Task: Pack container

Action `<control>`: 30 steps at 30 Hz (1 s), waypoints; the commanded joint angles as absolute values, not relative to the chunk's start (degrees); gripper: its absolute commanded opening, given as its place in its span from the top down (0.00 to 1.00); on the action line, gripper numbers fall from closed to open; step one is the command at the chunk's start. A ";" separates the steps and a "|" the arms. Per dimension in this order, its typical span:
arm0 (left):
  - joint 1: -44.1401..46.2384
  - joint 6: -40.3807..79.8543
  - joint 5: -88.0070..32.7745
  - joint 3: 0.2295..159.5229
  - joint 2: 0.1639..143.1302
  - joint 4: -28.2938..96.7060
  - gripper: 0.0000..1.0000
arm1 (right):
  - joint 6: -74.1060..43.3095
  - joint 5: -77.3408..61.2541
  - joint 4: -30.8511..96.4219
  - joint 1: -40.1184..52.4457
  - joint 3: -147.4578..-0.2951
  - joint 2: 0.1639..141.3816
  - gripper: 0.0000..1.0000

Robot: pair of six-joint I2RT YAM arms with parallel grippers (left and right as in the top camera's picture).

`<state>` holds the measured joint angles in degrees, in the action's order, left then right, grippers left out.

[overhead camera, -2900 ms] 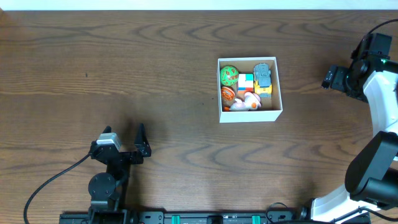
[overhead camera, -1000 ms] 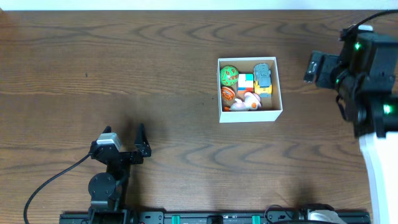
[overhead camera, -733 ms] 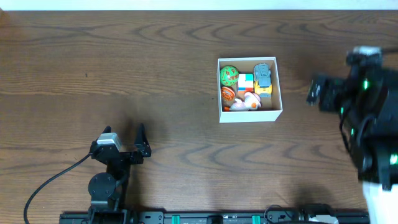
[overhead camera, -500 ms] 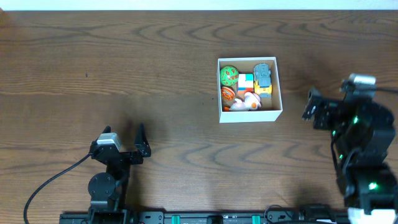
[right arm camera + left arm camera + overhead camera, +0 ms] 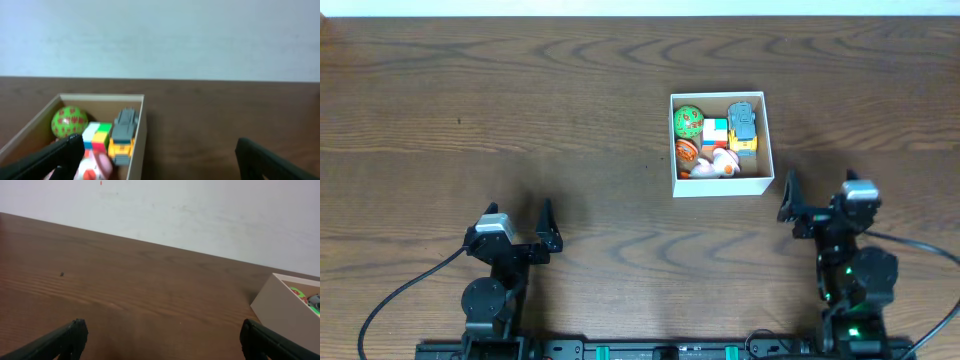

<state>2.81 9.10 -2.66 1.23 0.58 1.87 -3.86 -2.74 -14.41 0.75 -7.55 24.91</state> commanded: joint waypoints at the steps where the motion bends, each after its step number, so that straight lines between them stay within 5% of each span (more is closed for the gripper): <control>1: 2.57 8.60 -1.96 0.23 0.23 4.01 0.02 | -4.73 -3.73 -19.07 0.38 -2.96 21.74 0.01; 12: 2.57 8.58 -1.96 0.23 0.23 3.99 0.02 | -5.30 -4.58 -20.78 0.38 -0.32 14.85 0.01; 30: 2.57 8.60 -1.96 0.23 0.23 4.01 0.02 | -5.13 -4.58 -3.46 -0.58 -0.30 0.27 0.01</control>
